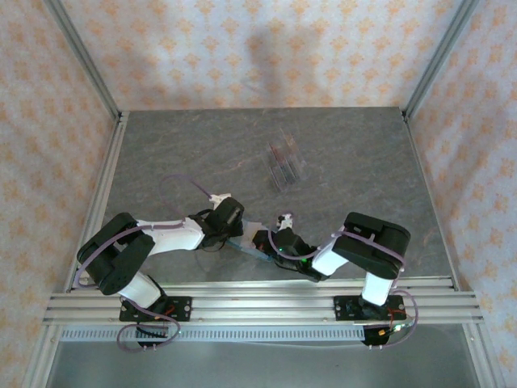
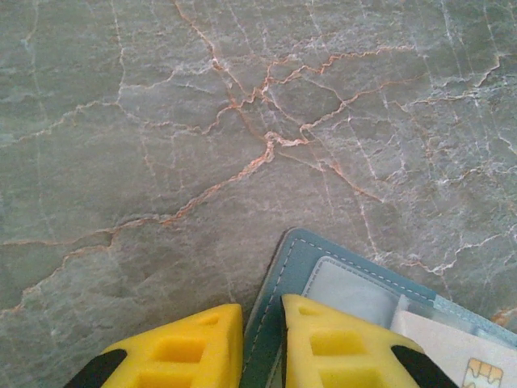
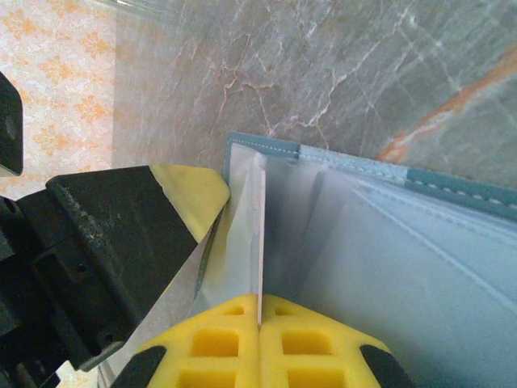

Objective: Put the credit cards into the card holder

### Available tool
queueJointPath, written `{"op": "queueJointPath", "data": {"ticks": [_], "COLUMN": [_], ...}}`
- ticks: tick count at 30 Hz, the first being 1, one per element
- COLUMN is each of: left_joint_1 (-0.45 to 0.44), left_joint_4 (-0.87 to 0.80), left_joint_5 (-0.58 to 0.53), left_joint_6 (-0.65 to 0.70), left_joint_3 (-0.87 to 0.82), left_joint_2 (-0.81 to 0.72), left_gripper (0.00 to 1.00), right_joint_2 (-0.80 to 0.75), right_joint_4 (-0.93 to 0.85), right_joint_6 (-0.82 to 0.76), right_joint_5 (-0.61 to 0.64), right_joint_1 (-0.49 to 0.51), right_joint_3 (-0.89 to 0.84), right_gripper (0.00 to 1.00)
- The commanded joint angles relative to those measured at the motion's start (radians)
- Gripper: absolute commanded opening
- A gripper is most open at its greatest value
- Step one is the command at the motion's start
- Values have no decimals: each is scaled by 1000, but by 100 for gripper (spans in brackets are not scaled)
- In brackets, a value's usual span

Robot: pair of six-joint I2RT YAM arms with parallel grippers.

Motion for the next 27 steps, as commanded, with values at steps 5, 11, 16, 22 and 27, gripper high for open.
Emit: {"op": "queueJointPath", "data": {"ticks": [5, 11, 16, 22, 27], "left_joint_1": [-45, -45, -45, -45, -44], "left_joint_4": [-167, -162, -164, -166, -166], "left_joint_5": [181, 183, 181, 183, 183], "left_joint_6": [-27, -28, -31, -29, -31], "left_joint_3": [-77, -81, -87, -87, -89], "left_joint_2": [104, 108, 99, 97, 96], "left_gripper": [20, 20, 20, 20, 20], "right_joint_2": [-11, -11, -15, -37, -20], "right_joint_4": [-120, -159, -160, -209, -212], "right_joint_6": [21, -5, -19, -76, -113], "right_joint_5": [-47, -64, -45, -30, -25], "right_joint_1": [32, 39, 39, 23, 4], "right_joint_3": [-53, -20, -18, 2, 7], "right_gripper": [0, 0, 0, 0, 0]}}
